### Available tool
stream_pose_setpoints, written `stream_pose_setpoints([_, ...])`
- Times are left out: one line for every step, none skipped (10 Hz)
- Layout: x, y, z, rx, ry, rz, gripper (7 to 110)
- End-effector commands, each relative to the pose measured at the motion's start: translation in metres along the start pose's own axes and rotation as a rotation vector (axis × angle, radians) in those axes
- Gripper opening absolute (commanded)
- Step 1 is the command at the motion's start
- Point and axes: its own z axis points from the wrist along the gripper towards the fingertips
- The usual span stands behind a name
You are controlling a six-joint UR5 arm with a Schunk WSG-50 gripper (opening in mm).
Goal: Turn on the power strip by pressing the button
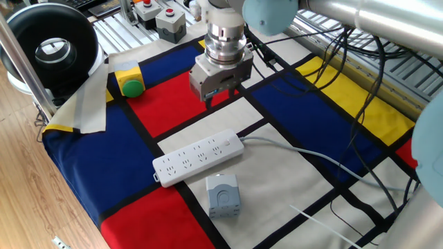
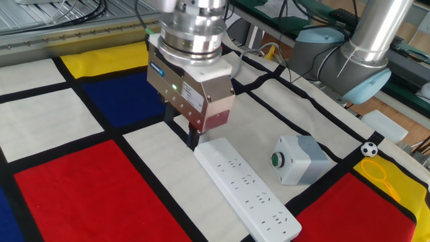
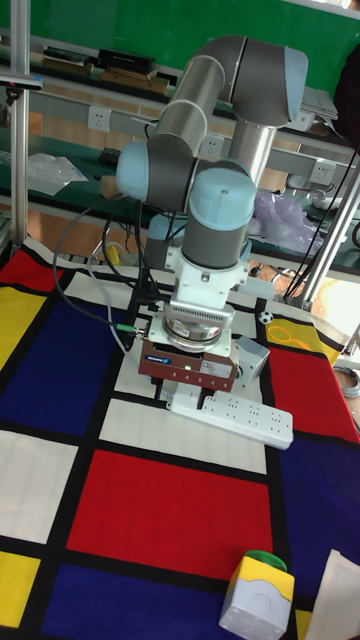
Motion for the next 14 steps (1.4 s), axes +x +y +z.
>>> stream_pose_setpoints([-0.002,-0.007,0.003,0.028,-0.027,-0.064,66])
stream_pose_setpoints([-0.020,-0.006,0.001,0.032,-0.098,-0.126,66])
stream_pose_setpoints([-0.032,-0.011,0.000,0.060,-0.142,-0.174,66])
stream_pose_setpoints([-0.037,-0.013,-0.001,0.069,-0.162,-0.188,66])
stream_pose_setpoints([-0.041,-0.014,-0.002,0.078,-0.176,-0.216,66])
stream_pose_setpoints([-0.043,-0.021,-0.003,0.106,-0.181,-0.231,66])
stream_pose_setpoints([-0.045,-0.022,-0.003,0.113,-0.187,-0.238,66])
stream_pose_setpoints([-0.045,-0.023,-0.003,0.115,-0.188,-0.223,66])
stream_pose_setpoints([-0.040,-0.018,-0.002,0.093,-0.171,-0.219,66])
stream_pose_setpoints([-0.042,-0.020,0.003,0.082,-0.151,-0.224,66])
stream_pose_setpoints([-0.060,-0.033,0.018,0.081,-0.128,-0.211,66])
stream_pose_setpoints([-0.073,-0.046,0.038,0.079,-0.095,-0.168,66])
stream_pose_setpoints([-0.084,-0.064,0.059,0.084,-0.064,-0.122,66])
stream_pose_setpoints([-0.071,-0.064,0.067,0.048,-0.010,-0.057,66])
